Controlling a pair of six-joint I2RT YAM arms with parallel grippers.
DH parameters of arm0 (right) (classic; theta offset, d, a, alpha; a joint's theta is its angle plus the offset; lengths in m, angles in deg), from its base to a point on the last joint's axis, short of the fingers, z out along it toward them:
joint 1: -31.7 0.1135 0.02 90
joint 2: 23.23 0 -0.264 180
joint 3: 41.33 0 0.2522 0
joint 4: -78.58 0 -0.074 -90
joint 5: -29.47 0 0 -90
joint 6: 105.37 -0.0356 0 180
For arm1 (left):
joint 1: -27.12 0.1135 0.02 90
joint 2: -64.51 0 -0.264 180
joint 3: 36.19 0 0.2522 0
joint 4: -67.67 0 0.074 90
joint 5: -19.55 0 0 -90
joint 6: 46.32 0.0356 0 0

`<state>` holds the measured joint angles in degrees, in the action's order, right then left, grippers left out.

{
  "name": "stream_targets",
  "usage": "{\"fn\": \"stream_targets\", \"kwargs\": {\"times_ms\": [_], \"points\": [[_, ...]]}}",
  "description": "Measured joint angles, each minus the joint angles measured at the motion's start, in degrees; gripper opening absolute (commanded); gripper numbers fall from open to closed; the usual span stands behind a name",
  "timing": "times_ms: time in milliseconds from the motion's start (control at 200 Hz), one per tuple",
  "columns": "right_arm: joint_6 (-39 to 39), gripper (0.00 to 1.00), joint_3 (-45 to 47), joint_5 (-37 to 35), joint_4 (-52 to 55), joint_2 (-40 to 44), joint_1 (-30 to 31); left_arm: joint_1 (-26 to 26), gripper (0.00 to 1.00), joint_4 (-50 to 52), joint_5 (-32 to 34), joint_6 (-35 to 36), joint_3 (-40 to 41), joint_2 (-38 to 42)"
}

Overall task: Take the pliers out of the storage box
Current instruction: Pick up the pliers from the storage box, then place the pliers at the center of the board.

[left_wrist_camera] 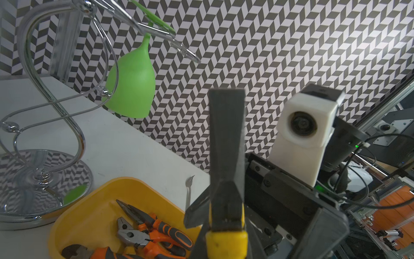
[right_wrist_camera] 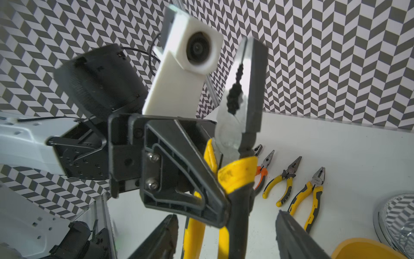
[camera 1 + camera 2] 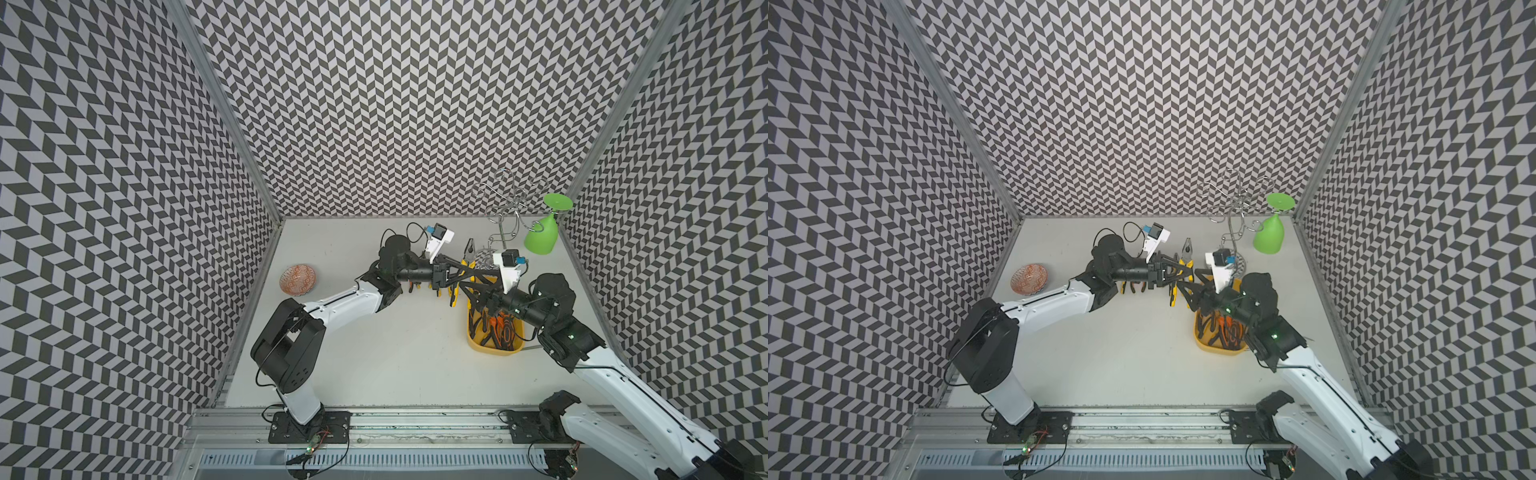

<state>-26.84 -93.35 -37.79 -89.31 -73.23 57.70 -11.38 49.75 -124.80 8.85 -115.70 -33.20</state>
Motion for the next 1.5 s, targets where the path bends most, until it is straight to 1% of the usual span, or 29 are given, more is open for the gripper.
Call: {"fn": "stream_targets", "kwargs": {"times_ms": [40,110,170,215,381,496,561,656,786,1006,1272,1502], "points": [[0.7,0.86,0.0,-0.2,0.0,0.2,0.1,0.6,0.00,2.4,-0.9,1.6,0.0,0.0],[1.7,0.89,0.1,-0.2,0.0,0.4,0.3,2.3,0.00,7.4,-1.9,4.8,0.0,0.2],[2.4,0.94,0.1,-0.5,0.0,0.3,0.9,4.3,0.00,12.1,-2.2,8.2,0.0,0.6],[3.2,1.00,0.1,-1.0,-0.1,0.2,2.0,6.2,0.00,16.3,-2.4,11.2,0.0,0.9],[6.4,0.99,0.1,-5.3,-1.1,-1.8,8.1,13.1,0.00,30.1,-4.1,23.1,-0.2,1.9],[9.0,1.00,0.1,-7.6,-3.3,-4.1,11.5,18.3,0.00,41.7,-4.5,31.7,-2.3,1.8],[10.1,0.99,0.1,-8.4,-5.3,-5.3,12.9,21.2,0.00,46.8,-4.4,35.0,-3.7,1.5],[11.8,0.99,-0.1,-9.1,-8.3,-7.8,14.4,25.2,0.00,52.5,-3.4,38.0,-6.3,0.0],[13.9,1.00,-1.0,-9.7,-10.6,-12.1,16.2,30.0,0.00,59.0,-0.8,40.0,-10.0,-4.1],[16.4,0.99,-2.1,-9.9,-13.2,-15.3,17.3,35.8,0.00,64.7,5.3,40.1,-13.4,-10.8],[18.2,0.99,-2.8,-12.1,-13.8,-16.1,17.3,39.2,0.00,69.9,10.6,38.8,-21.4,-18.8],[19.3,0.99,-2.9,-10.9,-14.1,-17.2,17.4,40.2,0.00,70.6,11.5,34.2,-24.2,-24.0]]}}
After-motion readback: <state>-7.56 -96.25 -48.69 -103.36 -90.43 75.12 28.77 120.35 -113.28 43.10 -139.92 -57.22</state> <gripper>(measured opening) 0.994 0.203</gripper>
